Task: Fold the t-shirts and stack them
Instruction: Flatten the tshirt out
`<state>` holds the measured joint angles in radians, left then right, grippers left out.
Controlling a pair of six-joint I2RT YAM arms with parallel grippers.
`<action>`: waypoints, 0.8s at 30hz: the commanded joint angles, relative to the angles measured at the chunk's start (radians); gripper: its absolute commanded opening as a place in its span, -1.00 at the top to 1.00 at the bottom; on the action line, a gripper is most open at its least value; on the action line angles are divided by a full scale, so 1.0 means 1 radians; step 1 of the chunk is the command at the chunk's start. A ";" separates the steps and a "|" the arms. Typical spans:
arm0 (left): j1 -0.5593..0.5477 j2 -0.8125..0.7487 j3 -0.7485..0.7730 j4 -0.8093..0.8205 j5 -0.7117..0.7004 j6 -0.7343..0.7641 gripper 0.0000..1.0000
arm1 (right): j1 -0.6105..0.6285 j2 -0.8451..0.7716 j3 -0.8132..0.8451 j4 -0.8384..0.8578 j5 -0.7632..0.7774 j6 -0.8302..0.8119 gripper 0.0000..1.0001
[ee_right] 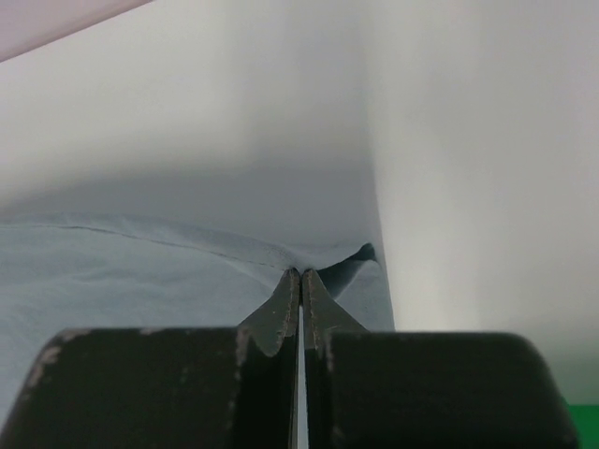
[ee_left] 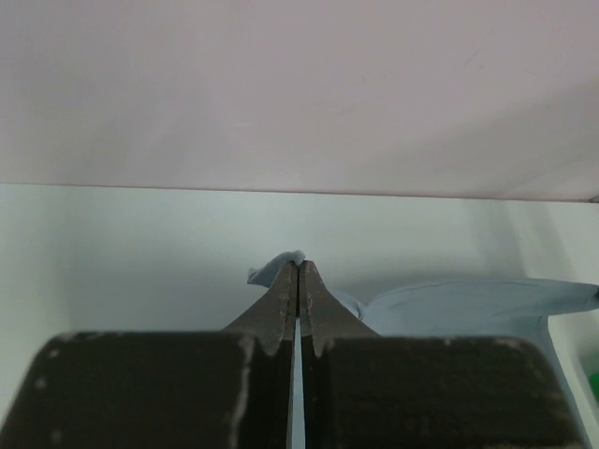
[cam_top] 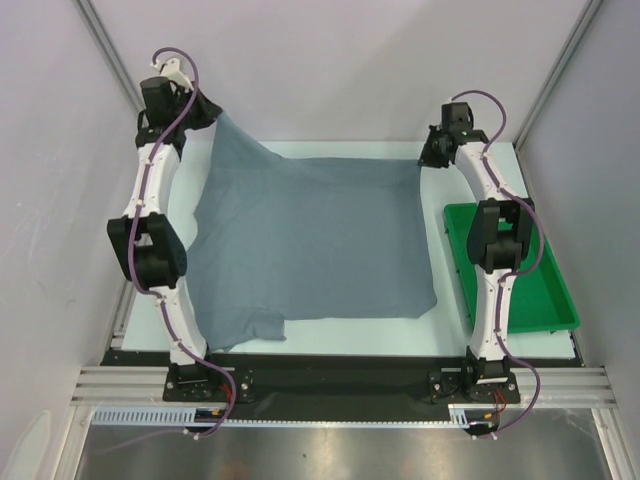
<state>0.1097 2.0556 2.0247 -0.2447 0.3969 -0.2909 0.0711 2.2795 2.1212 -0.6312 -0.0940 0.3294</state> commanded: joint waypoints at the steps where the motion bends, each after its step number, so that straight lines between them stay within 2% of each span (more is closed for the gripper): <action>1: -0.001 -0.040 0.124 0.082 -0.006 -0.022 0.99 | -0.002 -0.072 0.029 0.072 0.010 0.003 1.00; 4: 0.001 0.008 0.301 0.081 -0.018 -0.059 1.00 | -0.004 -0.120 0.046 0.123 0.019 0.003 1.00; 8: 0.001 0.005 0.445 0.122 -0.029 -0.108 0.99 | -0.002 -0.185 0.109 0.137 0.031 0.010 1.00; 11: 0.002 -0.080 0.434 0.139 -0.043 -0.119 0.99 | 0.006 -0.271 0.108 0.148 0.049 0.004 1.00; 16: 0.002 -0.308 0.341 0.131 -0.044 -0.082 0.99 | 0.039 -0.480 -0.008 0.186 0.092 -0.049 1.00; 18: 0.004 -0.386 0.313 0.119 -0.050 -0.060 0.99 | 0.061 -0.610 -0.058 0.200 0.143 -0.058 1.00; 24: 0.008 -0.687 0.207 0.104 -0.082 -0.060 0.99 | 0.088 -0.958 -0.207 0.237 0.171 -0.049 1.00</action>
<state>0.1101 1.5375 2.2509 -0.1978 0.3511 -0.3714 0.1566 1.4582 1.9541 -0.4522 0.0242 0.2947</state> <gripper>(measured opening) 0.008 0.011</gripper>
